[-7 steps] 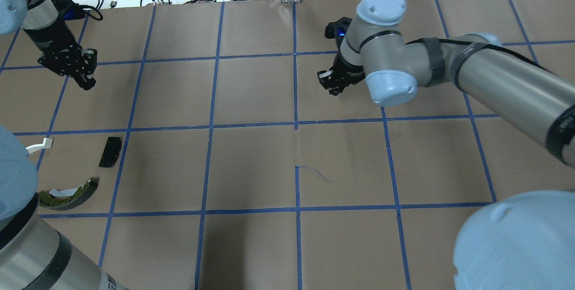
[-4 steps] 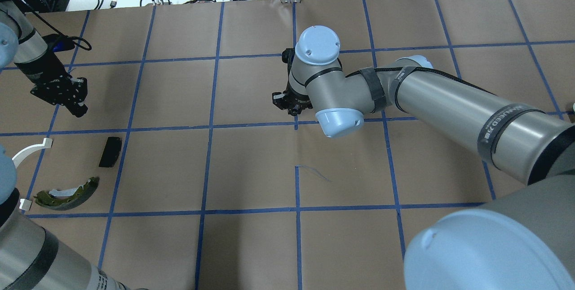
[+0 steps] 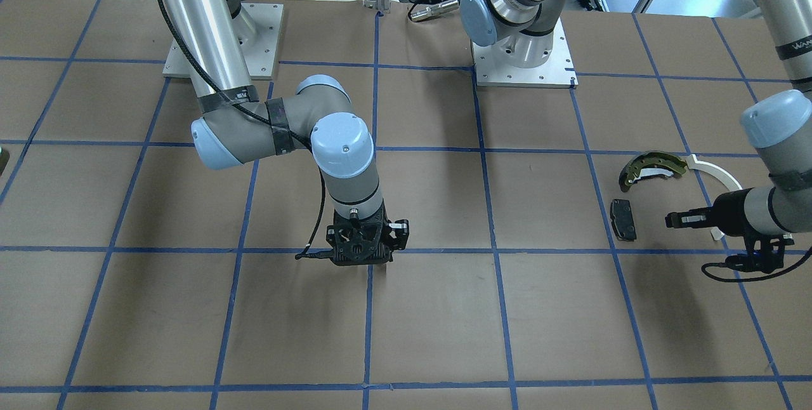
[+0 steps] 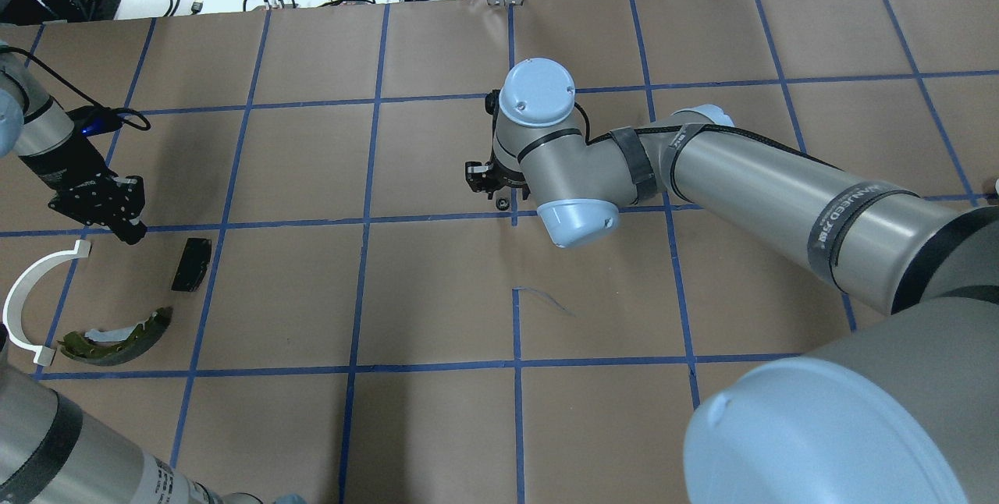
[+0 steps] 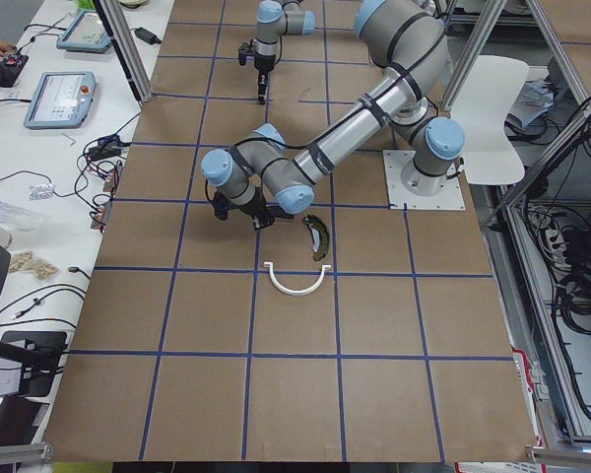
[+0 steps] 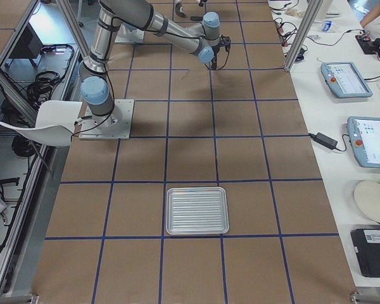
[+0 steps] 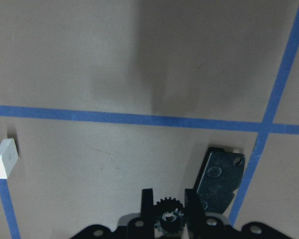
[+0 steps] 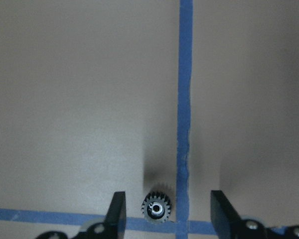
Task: Place bearing gear from tray to pile
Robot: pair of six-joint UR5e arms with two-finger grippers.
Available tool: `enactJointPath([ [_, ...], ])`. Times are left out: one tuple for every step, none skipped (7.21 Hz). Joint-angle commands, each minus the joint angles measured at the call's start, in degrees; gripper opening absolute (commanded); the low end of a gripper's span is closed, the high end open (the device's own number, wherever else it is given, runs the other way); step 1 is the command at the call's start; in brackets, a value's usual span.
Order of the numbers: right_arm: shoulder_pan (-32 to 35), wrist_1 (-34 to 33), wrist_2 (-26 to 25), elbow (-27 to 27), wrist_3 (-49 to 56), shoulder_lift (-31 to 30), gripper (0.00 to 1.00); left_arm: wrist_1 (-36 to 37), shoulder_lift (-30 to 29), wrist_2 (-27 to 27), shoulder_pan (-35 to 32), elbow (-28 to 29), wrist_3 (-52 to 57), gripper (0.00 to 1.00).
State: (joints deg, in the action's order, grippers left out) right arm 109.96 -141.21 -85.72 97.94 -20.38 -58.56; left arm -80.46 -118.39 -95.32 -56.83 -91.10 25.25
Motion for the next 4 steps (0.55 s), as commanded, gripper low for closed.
enactJointPath([
  [-2.89,8.59,-1.02,-4.40,0.43,-2.33,1.00,1.86,0.08,0.05,0.23,-3.09,-0.11,0.00],
  [-5.61,16.85,-2.42,-6.43,0.78,-6.17,1.00,8.24,0.00,-0.04,0.23,-5.73,-0.03,0.00],
  [-8.42,22.85,-2.61,-6.71,1.13,-10.74,1.00,11.34,0.09,-0.04,0.32,-7.76,-0.02,0.00],
  [-10.19,28.30,-3.30,-6.45,1.31,-16.18,1.00,11.81,0.17,-0.04,0.32,-8.73,-0.02,0.00],
])
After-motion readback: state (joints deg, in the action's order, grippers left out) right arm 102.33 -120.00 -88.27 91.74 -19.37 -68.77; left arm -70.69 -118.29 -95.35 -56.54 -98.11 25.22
